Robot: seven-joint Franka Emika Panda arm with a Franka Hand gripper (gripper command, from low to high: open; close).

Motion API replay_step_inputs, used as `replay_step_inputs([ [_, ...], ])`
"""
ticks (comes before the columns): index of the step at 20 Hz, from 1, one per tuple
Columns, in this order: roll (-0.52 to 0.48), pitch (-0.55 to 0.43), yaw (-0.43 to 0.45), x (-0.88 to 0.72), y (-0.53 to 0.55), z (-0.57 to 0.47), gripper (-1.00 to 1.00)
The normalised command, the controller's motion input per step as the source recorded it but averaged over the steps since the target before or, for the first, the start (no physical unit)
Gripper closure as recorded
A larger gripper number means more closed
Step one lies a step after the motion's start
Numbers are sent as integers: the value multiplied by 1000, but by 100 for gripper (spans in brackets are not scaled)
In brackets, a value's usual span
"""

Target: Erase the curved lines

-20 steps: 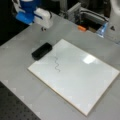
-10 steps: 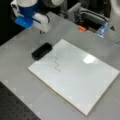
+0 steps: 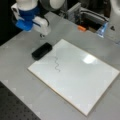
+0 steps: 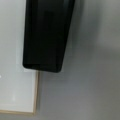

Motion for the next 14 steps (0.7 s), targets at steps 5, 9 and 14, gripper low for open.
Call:
replay_step_inputs([
  [5, 154, -55, -69, 168, -88, -81, -100],
  [9, 107, -45, -95, 127, -94, -58, -100],
  [14, 64, -27, -124, 106, -77, -45, -100],
])
